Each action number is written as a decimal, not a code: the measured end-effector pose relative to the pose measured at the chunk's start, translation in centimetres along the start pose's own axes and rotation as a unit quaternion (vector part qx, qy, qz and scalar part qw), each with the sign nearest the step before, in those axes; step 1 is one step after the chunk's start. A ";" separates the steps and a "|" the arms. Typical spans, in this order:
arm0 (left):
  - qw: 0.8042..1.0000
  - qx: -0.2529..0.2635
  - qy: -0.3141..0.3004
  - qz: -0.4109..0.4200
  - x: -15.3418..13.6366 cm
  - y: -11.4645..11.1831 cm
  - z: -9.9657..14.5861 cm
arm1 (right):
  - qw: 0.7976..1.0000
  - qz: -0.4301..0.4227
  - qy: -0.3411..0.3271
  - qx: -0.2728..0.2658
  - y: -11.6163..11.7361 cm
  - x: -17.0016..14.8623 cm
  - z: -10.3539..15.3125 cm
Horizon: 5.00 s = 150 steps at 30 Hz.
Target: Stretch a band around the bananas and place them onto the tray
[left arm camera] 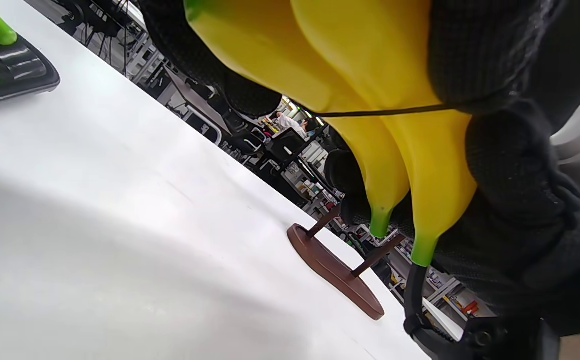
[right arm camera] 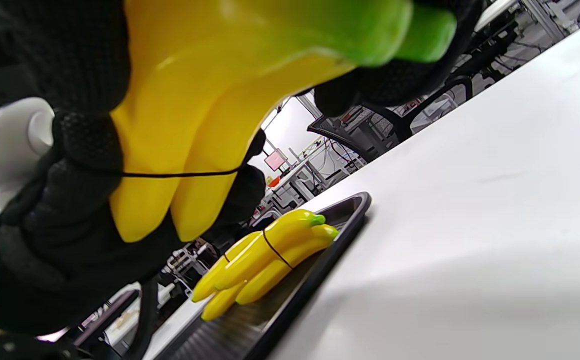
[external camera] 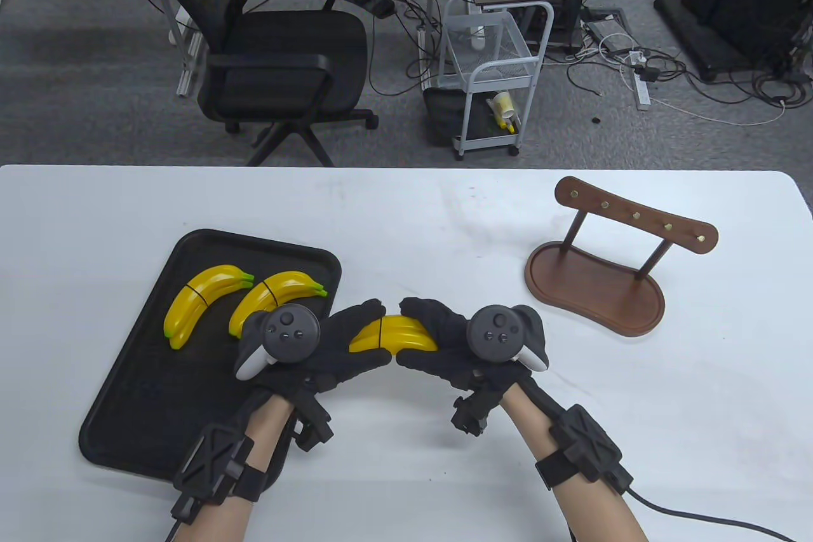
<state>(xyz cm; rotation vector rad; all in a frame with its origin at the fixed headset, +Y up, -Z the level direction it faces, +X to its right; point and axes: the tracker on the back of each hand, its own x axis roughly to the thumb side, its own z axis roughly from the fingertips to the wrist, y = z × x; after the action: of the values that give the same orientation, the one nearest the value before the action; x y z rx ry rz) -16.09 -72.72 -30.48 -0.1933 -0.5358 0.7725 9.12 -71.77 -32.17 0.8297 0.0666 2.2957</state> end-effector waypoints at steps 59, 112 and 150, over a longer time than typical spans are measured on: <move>0.999 0.022 0.023 -0.027 0.6 0.2 0.0 | 0.993 0.102 -0.038 -0.034 -0.1 1.4 0.4; 0.971 0.077 0.023 -0.225 4.8 -0.3 0.3 | 0.991 0.128 0.034 -0.038 -0.9 1.8 0.0; 0.964 0.095 0.109 -0.224 -1.0 3.0 5.6 | 0.995 -0.067 0.048 -0.051 -5.3 -2.3 1.3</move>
<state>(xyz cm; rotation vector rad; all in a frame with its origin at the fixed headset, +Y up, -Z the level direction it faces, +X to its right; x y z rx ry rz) -21.42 -71.42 -27.19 0.0241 -0.2759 0.3499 14.35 -69.36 -33.77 0.6435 0.0464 2.1924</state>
